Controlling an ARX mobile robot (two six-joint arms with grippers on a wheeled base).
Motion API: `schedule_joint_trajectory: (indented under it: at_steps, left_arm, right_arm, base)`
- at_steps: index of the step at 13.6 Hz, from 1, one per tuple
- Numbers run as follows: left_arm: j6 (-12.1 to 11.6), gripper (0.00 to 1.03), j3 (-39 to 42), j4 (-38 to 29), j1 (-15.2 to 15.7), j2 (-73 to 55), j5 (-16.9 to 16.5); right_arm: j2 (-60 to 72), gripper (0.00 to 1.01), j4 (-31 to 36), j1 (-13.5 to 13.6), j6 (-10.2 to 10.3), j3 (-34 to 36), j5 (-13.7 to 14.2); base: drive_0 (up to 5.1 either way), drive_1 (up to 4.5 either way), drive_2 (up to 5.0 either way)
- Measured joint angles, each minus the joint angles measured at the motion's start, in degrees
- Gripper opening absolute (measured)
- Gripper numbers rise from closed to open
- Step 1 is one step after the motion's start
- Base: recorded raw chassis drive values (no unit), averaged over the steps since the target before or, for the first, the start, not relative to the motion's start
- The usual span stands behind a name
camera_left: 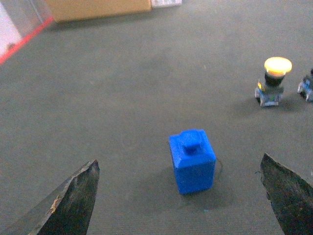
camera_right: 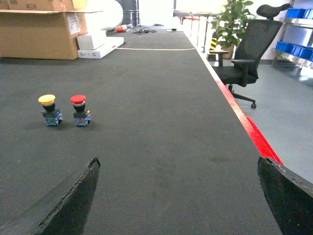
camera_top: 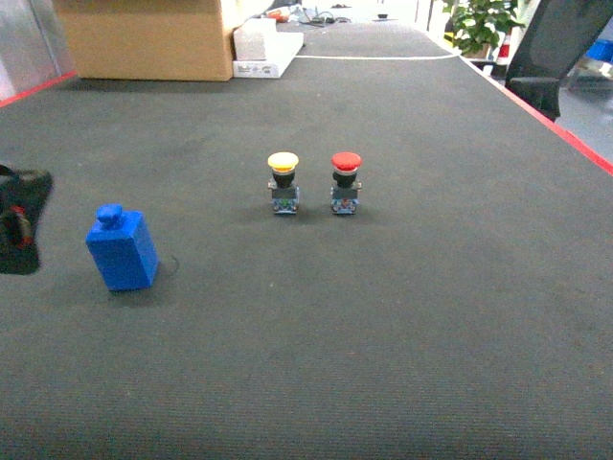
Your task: Pick blue part to blue bin on bottom shelf
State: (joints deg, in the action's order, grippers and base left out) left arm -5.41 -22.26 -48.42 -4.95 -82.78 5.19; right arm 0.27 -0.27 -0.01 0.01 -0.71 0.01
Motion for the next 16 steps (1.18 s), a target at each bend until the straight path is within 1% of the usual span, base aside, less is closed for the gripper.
schedule_joint_trajectory:
  at_steps: [1,2,4,5,6,8,10,14,16]
  left_arm:
    - [1.0,0.98,-4.0,0.5,-0.8,-7.0,-0.2]
    - [2.5,0.98,-7.0,0.2,-1.3,-10.8,-0.2]
    - [6.5,0.98,-11.3,0.3,-1.1,-15.7,0.4]
    - [9.5,0.98,-13.3,-0.4,-0.7,-19.0,1.3]
    - [11.3,0.98,-15.2,-0.9,-0.4,-22.3,1.2]
    - [13.9,0.98,-19.1,-0.4,-0.7,-27.0,0.2]
    - [14.0,0.98,-22.2,-1.0,-1.2,-30.8,1.0]
    - [14.1,0.98,-27.8,1.2,-1.2,-38.1,2.4]
    - [13.9,0.97,-28.3,1.9,-1.2,-38.9,2.6]
  right_arm:
    - [0.0,0.98,0.0,0.0,0.0,0.0,0.0]
    - [0.0,0.98,0.0,0.0,0.0,0.0,0.0]
    - [0.0,0.98,0.0,0.0,0.0,0.0,0.0]
    - [0.0,0.98,0.0,0.0,0.0,0.0,0.0]
    - [0.0,0.98,0.0,0.0,0.0,0.0,0.0]
    - [0.0,0.98,0.0,0.0,0.0,0.0,0.0]
    - [0.0,0.98,0.0,0.0,0.0,0.0,0.0]
    - [0.0,0.98,0.0,0.0,0.0,0.0,0.0]
    - [0.0,0.98,0.0,0.0,0.0,0.0,0.0]
  base:
    - [0.0,0.0,0.0]
    - [0.0,0.0,0.0]
    - [0.0,0.0,0.0]
    - [0.0,0.0,0.0]
    - [0.0,0.0,0.0]
    - [0.0,0.0,0.0]
    - [0.0,0.0,0.0]
    - [0.0,0.0,0.0]
    - [0.0,0.0,0.0]
